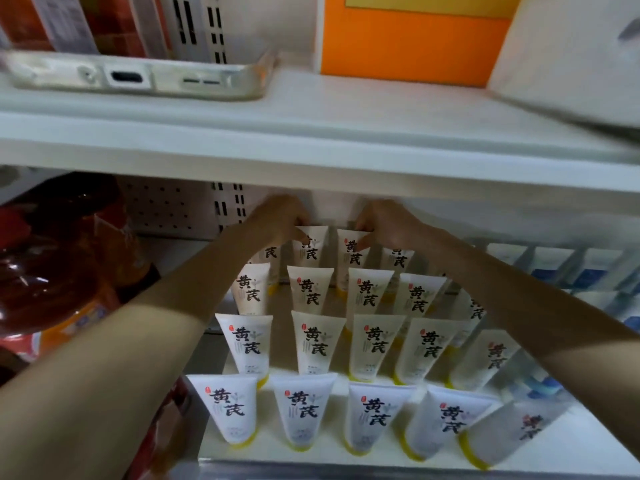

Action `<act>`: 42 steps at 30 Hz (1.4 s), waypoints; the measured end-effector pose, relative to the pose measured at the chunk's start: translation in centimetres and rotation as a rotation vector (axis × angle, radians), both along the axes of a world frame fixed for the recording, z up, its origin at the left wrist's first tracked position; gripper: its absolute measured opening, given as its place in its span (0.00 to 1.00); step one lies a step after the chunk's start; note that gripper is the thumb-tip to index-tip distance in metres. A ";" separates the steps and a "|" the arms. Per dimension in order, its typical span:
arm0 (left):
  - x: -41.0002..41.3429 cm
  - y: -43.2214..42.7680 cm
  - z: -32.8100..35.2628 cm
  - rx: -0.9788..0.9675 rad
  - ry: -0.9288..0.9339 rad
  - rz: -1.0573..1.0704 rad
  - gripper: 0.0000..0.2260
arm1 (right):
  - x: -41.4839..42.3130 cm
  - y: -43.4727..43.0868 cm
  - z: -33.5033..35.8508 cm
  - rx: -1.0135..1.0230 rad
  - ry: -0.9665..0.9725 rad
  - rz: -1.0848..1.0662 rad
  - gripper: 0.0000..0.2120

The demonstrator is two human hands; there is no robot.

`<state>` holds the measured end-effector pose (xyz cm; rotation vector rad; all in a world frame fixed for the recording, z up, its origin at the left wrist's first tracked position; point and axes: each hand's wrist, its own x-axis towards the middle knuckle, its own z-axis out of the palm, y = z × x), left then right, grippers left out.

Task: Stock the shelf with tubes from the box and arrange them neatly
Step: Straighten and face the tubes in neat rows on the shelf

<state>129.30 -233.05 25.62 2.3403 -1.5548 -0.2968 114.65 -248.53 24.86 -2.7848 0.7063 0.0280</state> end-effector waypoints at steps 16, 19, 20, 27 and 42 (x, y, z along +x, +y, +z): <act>0.7 -0.5 0.1 0.076 -0.013 -0.004 0.11 | -1.1 0.7 0.8 0.051 -0.046 0.047 0.10; 0.3 -0.7 0.5 0.068 0.023 -0.022 0.14 | -1.4 0.1 1.0 0.111 -0.048 0.022 0.17; 0.2 -0.7 0.7 0.053 0.042 -0.033 0.14 | -1.7 -0.1 1.3 0.133 -0.050 0.008 0.18; -1.3 -1.6 1.3 -0.019 -0.001 -0.106 0.16 | -6.5 -2.5 2.9 0.291 -0.140 -0.102 0.18; -4.3 -5.9 -0.2 0.077 -0.210 -0.237 0.17 | -7.4 -3.0 1.1 0.115 -0.108 -0.076 0.10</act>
